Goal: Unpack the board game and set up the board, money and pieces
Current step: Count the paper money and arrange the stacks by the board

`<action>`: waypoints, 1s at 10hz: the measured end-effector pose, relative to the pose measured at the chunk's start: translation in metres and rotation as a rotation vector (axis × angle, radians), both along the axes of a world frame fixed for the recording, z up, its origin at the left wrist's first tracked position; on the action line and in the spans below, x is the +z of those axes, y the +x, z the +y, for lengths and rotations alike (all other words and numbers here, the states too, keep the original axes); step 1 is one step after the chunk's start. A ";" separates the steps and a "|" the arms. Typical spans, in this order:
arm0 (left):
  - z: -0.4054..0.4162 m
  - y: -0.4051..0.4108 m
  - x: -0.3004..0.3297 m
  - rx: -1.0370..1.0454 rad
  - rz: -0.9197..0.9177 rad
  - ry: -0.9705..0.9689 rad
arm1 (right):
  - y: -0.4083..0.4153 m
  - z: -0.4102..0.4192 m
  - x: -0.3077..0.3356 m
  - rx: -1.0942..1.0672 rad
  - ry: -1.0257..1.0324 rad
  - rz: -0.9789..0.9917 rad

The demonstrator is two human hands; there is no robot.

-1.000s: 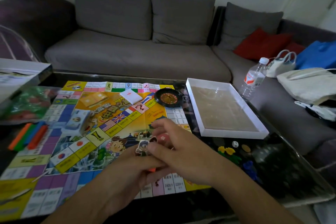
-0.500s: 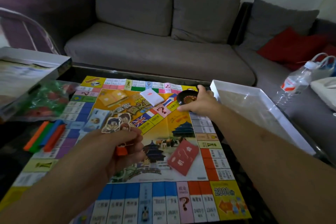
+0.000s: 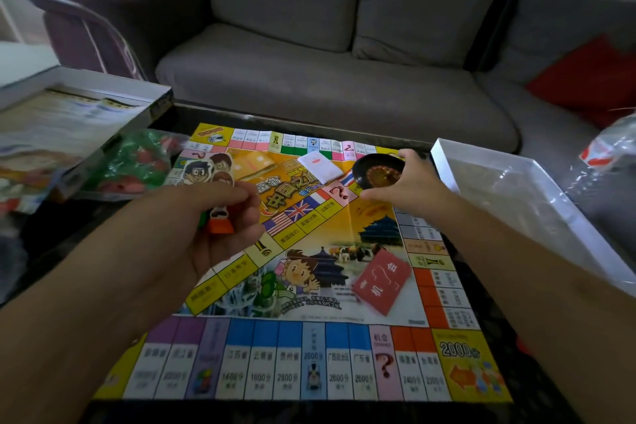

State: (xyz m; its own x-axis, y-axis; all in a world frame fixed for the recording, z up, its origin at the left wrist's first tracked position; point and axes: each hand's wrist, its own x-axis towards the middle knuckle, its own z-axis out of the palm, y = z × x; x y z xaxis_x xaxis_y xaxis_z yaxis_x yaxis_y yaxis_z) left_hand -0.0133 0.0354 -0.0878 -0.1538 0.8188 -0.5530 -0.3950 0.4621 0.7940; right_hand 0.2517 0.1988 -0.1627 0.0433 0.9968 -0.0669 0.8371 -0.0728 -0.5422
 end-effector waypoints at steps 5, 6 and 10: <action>-0.034 -0.023 -0.004 0.059 -0.135 0.150 | -0.095 -0.144 -0.013 0.431 -0.117 -0.077; -0.035 -0.021 -0.005 0.052 -0.148 0.148 | -0.096 -0.151 -0.011 0.460 -0.123 -0.089; -0.047 0.007 -0.013 -0.305 -0.124 0.149 | -0.061 -0.184 0.045 0.168 0.002 0.468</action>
